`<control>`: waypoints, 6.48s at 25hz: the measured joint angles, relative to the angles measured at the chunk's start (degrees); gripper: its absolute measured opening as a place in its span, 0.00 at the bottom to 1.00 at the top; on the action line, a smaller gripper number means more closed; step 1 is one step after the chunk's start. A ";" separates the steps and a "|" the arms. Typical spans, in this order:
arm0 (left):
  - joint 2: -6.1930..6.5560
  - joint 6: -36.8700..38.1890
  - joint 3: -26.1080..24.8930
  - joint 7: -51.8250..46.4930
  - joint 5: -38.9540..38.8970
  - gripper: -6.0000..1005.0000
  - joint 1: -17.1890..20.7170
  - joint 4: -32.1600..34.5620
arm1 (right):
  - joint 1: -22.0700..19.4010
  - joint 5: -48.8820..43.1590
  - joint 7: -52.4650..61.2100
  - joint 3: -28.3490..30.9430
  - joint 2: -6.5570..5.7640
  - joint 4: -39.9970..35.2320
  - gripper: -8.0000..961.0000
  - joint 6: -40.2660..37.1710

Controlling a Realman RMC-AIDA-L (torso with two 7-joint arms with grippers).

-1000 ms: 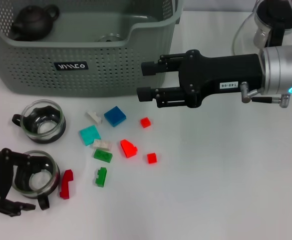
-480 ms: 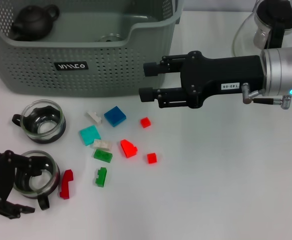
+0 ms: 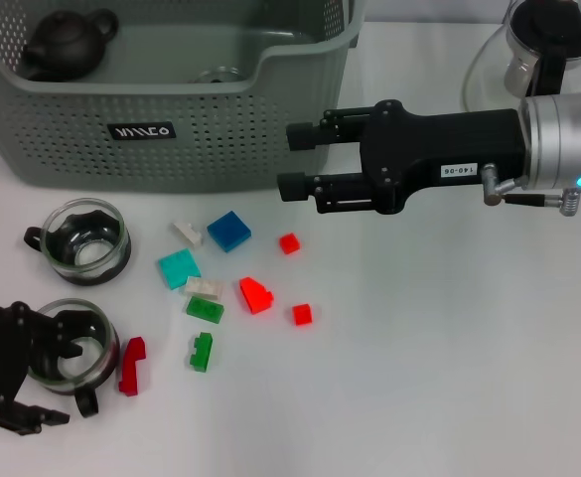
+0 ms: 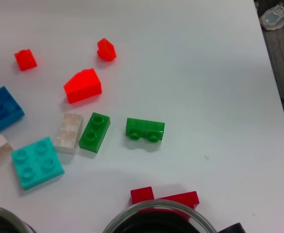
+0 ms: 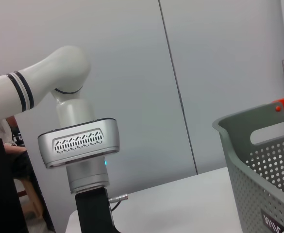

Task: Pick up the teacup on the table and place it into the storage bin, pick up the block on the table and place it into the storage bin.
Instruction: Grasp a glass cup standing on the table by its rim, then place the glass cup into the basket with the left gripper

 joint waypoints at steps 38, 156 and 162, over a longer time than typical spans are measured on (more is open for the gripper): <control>0.17 -1.95 0.02 -5.51 3.04 0.06 -2.42 -4.14 | -0.02 0.19 -0.13 1.36 -0.64 -0.55 0.71 -0.55; 3.62 -55.29 14.27 -55.38 7.70 0.16 -33.62 -28.82 | -0.47 -8.00 -1.75 1.41 -2.89 -0.48 0.71 -0.53; 3.63 -55.26 14.32 -56.71 7.71 0.17 -33.59 -28.07 | -0.73 -7.97 -1.75 1.41 -2.89 -0.48 0.71 -0.61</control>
